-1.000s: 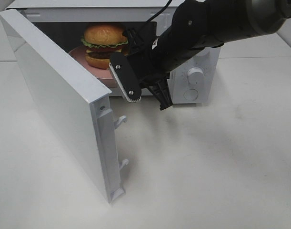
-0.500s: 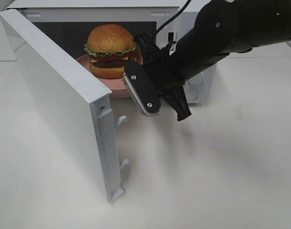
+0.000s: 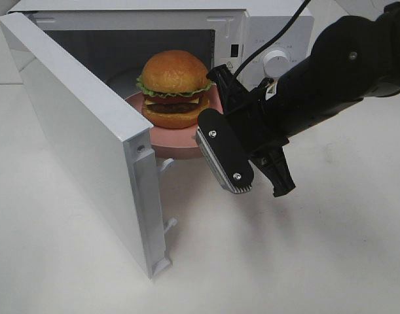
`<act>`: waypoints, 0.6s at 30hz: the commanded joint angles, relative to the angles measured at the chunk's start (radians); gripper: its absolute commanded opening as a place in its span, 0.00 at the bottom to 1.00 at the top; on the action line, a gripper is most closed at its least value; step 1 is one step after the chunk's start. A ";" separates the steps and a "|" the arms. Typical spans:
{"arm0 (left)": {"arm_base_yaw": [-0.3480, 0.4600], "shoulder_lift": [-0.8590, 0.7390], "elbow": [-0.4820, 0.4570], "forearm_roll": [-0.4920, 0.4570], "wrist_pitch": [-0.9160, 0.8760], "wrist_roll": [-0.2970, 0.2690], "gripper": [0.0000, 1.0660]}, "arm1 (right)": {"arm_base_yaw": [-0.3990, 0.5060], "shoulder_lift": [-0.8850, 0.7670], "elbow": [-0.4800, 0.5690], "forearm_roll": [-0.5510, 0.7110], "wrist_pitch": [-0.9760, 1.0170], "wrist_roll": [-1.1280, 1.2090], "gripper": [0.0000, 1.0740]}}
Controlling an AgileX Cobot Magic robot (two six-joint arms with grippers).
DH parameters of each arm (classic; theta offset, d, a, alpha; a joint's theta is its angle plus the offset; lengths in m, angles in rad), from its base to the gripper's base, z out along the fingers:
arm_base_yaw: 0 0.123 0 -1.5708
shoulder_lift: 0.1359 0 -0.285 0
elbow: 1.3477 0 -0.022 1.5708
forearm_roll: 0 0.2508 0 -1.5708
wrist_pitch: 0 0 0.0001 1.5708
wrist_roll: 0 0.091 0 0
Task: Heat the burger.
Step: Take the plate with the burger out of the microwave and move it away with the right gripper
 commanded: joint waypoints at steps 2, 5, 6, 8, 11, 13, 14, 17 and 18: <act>0.001 -0.016 0.003 -0.008 -0.008 -0.002 0.94 | 0.028 -0.069 0.037 0.004 -0.062 -0.002 0.00; 0.001 -0.016 0.003 -0.008 -0.008 -0.002 0.94 | 0.037 -0.103 0.072 0.004 -0.062 -0.002 0.00; 0.001 -0.016 0.003 -0.008 -0.008 -0.002 0.94 | 0.043 -0.124 0.094 -0.001 -0.062 -0.001 0.00; 0.001 -0.016 0.003 -0.008 -0.008 -0.002 0.94 | 0.043 -0.133 0.104 -0.007 -0.061 -0.001 0.00; 0.001 -0.016 0.003 -0.008 -0.008 -0.002 0.94 | 0.043 -0.170 0.142 -0.041 -0.061 0.016 0.00; 0.001 -0.016 0.003 -0.008 -0.008 -0.002 0.94 | 0.043 -0.196 0.164 -0.062 -0.061 0.042 0.00; 0.001 -0.016 0.003 -0.008 -0.008 -0.002 0.94 | 0.043 -0.226 0.188 -0.087 -0.061 0.073 0.00; 0.001 -0.016 0.003 -0.008 -0.008 -0.002 0.94 | 0.043 -0.268 0.219 -0.119 -0.057 0.113 0.00; 0.001 -0.016 0.003 -0.008 -0.008 -0.002 0.94 | 0.043 -0.268 0.219 -0.119 -0.057 0.113 0.00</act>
